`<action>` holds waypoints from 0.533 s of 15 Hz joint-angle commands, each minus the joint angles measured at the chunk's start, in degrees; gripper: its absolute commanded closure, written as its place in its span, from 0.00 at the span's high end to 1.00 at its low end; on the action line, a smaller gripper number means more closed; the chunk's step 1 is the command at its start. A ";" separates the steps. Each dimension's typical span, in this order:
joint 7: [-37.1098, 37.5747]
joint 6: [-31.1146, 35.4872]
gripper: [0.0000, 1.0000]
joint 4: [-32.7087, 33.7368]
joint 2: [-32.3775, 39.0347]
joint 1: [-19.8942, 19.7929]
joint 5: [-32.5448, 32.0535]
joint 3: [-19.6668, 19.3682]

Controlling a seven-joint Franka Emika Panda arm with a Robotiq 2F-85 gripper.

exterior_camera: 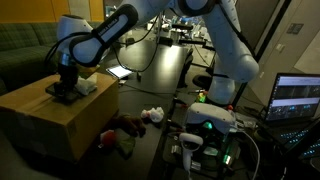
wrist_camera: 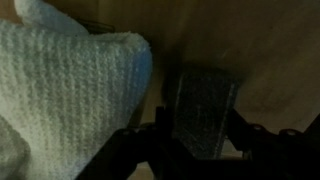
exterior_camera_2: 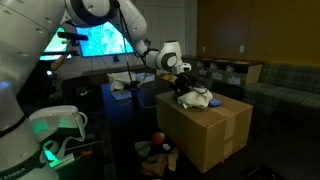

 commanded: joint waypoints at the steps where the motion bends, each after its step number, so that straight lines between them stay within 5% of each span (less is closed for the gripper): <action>1: -0.91 -1.90 0.56 4.29 2.34 0.10 -1.01 -0.26; 2: -1.02 -2.10 0.85 4.56 2.38 0.04 -0.89 -0.17; 8: -1.68 -3.30 1.00 3.67 0.17 0.03 -0.61 0.44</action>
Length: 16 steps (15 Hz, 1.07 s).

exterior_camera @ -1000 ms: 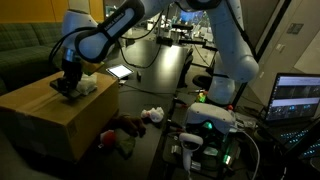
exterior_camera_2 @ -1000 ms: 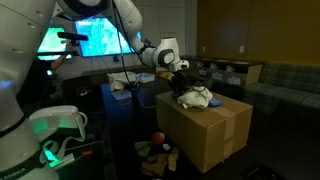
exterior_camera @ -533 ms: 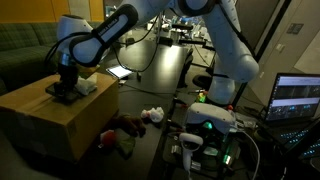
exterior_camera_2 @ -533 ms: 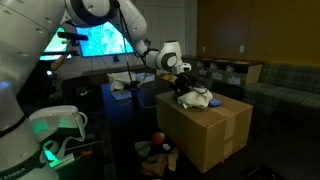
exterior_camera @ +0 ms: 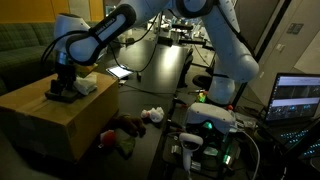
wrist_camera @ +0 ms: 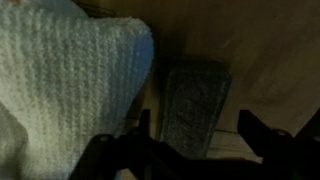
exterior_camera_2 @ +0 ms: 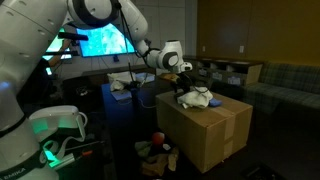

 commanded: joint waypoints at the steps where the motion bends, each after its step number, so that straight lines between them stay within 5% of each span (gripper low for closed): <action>1: -0.71 -1.98 1.00 0.59 -1.64 0.09 -0.50 0.57; 11: 0.31 -17.65 1.00 -4.18 -10.99 0.42 -0.26 2.06; 16: 2.56 -21.13 1.00 -18.64 -24.12 -0.71 0.54 2.37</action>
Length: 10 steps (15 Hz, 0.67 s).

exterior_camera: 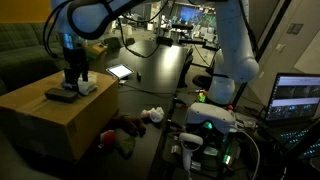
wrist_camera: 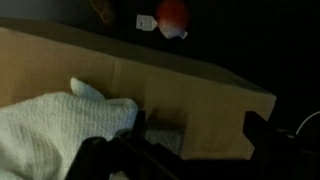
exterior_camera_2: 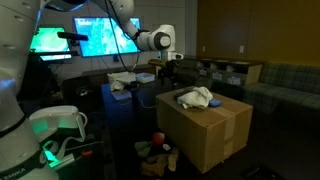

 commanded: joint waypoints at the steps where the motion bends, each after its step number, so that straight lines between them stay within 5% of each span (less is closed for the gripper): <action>1: 3.54 -0.06 1.00 -14.03 -12.67 -0.94 0.77 0.40; 10: 15.13 4.99 1.00 -42.95 -38.57 -2.02 6.70 1.82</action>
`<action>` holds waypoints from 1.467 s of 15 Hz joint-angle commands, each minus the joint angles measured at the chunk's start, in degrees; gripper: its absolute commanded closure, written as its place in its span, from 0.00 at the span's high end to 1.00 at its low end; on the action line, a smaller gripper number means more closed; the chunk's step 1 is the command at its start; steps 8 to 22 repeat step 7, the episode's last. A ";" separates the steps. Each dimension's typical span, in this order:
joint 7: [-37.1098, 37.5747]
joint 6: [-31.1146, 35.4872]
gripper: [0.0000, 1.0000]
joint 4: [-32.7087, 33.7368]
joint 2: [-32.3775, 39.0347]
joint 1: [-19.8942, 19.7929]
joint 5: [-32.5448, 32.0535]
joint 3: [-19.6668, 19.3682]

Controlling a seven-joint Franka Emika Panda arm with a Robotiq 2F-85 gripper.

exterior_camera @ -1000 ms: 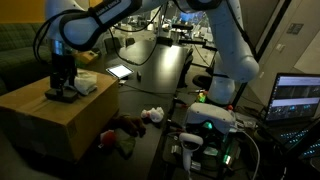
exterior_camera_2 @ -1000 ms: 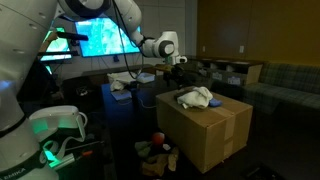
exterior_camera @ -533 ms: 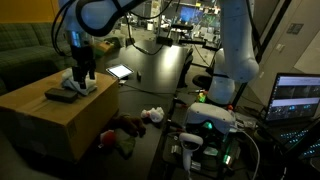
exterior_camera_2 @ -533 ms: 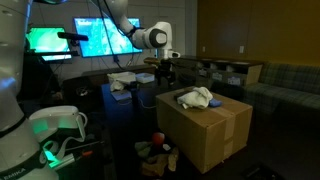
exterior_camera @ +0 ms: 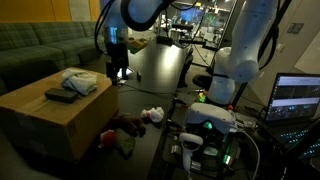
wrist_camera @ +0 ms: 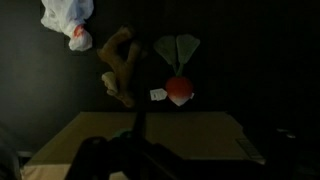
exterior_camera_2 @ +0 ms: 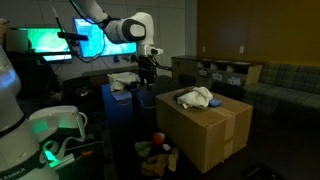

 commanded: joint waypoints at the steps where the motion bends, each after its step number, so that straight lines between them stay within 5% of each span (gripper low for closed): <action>1: 3.16 5.07 1.00 -14.52 -13.92 -1.52 3.42 1.47; 5: 2.62 9.29 1.00 -28.11 -26.25 -2.84 6.19 0.70; 6: 2.35 5.81 1.00 -20.13 -17.88 -3.01 5.06 1.88; 22: 2.31 6.75 1.00 -23.16 -20.57 -3.42 5.37 1.77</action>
